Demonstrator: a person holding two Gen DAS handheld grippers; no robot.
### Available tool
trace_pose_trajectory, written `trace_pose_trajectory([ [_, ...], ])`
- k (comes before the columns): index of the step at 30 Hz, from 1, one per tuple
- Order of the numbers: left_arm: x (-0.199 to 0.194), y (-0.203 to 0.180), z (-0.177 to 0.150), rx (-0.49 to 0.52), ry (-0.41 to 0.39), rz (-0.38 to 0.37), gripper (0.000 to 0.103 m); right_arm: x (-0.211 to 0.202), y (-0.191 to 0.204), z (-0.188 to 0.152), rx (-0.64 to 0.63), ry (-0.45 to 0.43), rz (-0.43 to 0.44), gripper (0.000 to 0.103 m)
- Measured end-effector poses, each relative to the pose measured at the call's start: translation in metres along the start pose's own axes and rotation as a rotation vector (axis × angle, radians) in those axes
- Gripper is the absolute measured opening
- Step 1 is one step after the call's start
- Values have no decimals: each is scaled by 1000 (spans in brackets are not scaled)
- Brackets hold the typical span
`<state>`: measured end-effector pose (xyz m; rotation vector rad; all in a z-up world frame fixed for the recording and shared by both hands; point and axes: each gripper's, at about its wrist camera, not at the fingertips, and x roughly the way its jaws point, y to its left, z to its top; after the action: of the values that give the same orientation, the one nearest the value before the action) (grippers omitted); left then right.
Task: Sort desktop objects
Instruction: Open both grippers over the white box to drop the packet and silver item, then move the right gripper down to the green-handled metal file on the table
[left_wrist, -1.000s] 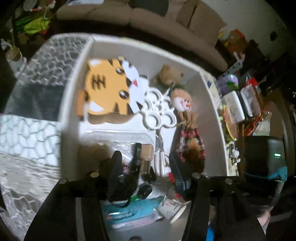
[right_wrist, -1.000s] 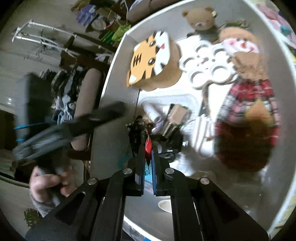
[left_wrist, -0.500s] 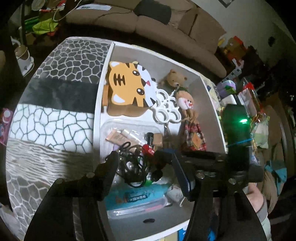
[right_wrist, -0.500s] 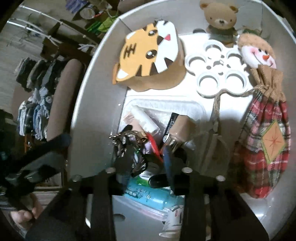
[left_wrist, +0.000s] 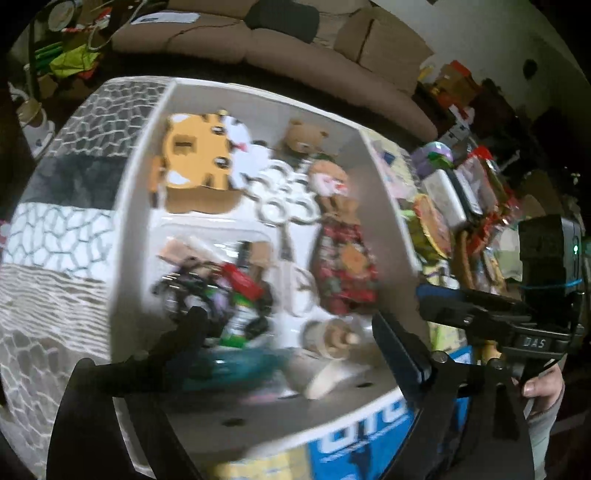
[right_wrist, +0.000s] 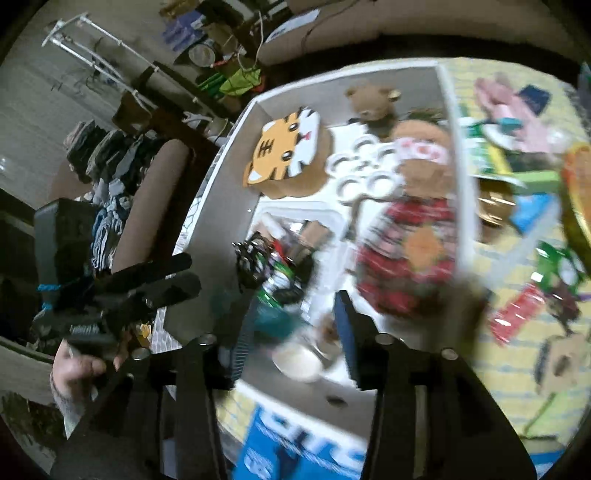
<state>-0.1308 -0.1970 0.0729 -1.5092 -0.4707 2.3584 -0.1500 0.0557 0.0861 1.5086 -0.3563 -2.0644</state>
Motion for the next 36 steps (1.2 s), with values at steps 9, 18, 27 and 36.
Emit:
trace_pose_trajectory([
  [9,34,-119,-15,154,51,-75,94,-95,-105,-47,78,-89,-121,72],
  [18,113,-235,-26,414,156,-15,93,-113,-189,-84,174,-149,-189,71],
  [27,182,-264,-25,385,222,39,89,-83,-217,-91,77,-66,-278,55],
  [36,195,-269,-17,344,198,27,88,-52,-226,-82,3,-45,-305,55],
])
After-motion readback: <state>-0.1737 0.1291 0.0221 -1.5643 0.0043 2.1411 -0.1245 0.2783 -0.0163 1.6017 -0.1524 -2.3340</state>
